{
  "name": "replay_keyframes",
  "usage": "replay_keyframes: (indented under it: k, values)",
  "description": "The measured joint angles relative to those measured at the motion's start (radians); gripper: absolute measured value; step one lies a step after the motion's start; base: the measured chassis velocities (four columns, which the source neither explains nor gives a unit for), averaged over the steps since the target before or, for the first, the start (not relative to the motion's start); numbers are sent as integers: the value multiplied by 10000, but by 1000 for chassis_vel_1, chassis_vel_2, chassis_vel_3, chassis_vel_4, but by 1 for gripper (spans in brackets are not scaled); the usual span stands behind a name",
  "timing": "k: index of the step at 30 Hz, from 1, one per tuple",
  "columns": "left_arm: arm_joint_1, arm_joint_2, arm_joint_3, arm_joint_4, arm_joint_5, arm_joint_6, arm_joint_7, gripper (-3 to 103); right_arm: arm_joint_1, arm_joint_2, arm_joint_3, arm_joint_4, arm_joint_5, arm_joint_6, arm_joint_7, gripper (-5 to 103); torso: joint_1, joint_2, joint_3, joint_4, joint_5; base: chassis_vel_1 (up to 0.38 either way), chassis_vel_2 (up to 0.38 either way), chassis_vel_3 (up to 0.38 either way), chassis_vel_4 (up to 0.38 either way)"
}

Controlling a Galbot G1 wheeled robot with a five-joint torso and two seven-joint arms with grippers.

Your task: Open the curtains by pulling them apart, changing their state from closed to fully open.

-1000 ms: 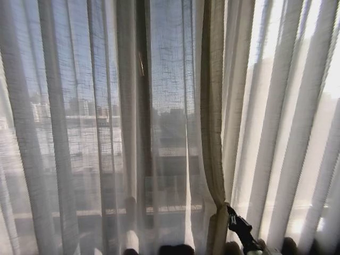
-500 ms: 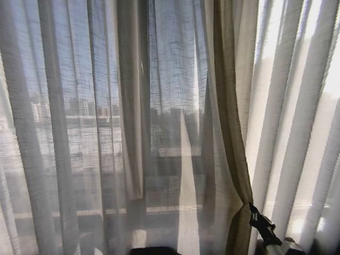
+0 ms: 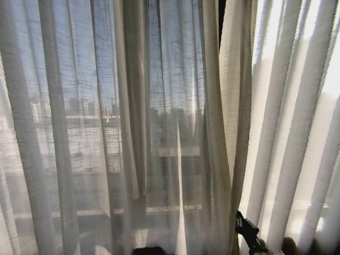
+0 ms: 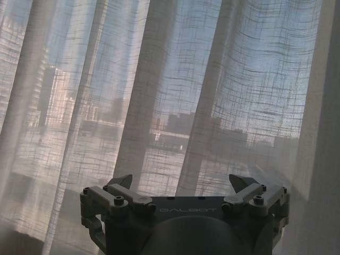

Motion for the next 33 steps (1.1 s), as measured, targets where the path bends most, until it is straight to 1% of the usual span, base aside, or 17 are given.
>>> replay_keyframes:
  k: [2, 4, 9, 11, 12, 14, 15, 17, 20, 22, 24, 26, 27, 29, 30, 31, 33]
  values:
    - [1, 8, -21, 53, -25, -24, 6, 100, -55, 21, -139, 57, -31, 21, -93, 0, 0, 0, 0, -1, 0, 0, 0, 0, 0]
    - [-16, 16, -47, 189, -63, -86, 23, 100, -165, 81, -577, 173, -90, 46, -327, 0, 0, 0, 0, -2, -1, 0, 0, 0, 0]
    - [-75, 11, -55, 284, -106, -101, 30, 100, -24, 164, -744, -40, -110, 49, -402, 0, -1, 0, 0, 0, -1, 0, 0, 0, 0]
    - [-123, 54, -101, 345, -211, -101, 31, 100, 132, 105, -353, -351, 0, 43, -369, 0, 0, 0, 0, 0, 1, 0, 0, 0, 0]
    - [-123, 54, -101, 345, -211, -101, 31, 100, 132, 105, -353, -351, 0, 43, -369, 0, 0, 0, 0, 0, 1, 0, 0, 0, 0]
    - [-173, 122, -179, 413, -327, -102, 31, 100, 326, -39, 237, -762, 193, 23, -250, 0, 0, 0, -1, -1, 1, 0, 0, 0, 0]
    - [-173, 122, -179, 413, -327, -102, 31, 100, 326, -39, 237, -762, 193, 23, -250, 0, 0, 0, -1, -1, 1, 0, 0, 0, 0]
    - [-213, 241, -269, 490, -489, -101, 31, 100, 468, -320, 997, -1216, 656, 12, -110, 0, 0, 0, 0, -1, 0, 0, 0, 0, 0]
    - [-241, 291, -291, 530, -535, -98, 31, 100, 455, -449, 1224, -1296, 888, 14, -87, 0, 0, 0, -1, -2, 0, 0, 0, 0, 0]
    - [-362, 346, -277, 634, -565, -82, 30, 100, 249, -568, 1360, -1092, 1266, 26, -181, 0, 0, 0, 0, -5, 3, 0, 0, 0, 0]
    - [-397, 340, -245, 646, -562, -72, 30, 100, 180, -522, 1298, -955, 1279, 38, -272, 0, 0, 0, 0, -5, 2, 0, 0, 0, 0]
    - [-421, 308, -163, 647, -530, -57, 30, 100, 71, -317, 1046, -668, 1163, 63, -453, 0, 0, 0, 0, -3, 2, 0, 0, 0, 0]
    - [-421, 291, -124, 646, -511, -50, 31, 100, 17, -161, 757, -494, 983, 70, -531, 0, -1, 0, 0, -1, 1, 0, 0, 0, 0]
    - [-420, 291, -115, 647, -502, -47, 31, 100, 6, -61, 546, -436, 816, 69, -538, 0, 0, 0, 0, -1, 1, 0, 0, 0, 0]
    - [-409, 301, -120, 652, -502, -47, 33, 100, 27, 85, 246, -420, 535, 70, -520, -3, 0, 0, 0, 0, 2, 0, 0, 0, 0]
    - [-409, 301, -120, 652, -502, -47, 33, 100, 27, 85, 246, -420, 535, 70, -520, -3, 0, 0, 0, 0, 2, 0, 0, 0, 0]
    - [-356, 353, -197, 732, -542, -57, 42, 100, 67, 224, -152, -441, 230, 65, -378, 6, 0, 0, 1, -1, 3, 0, 0, 0, 0]
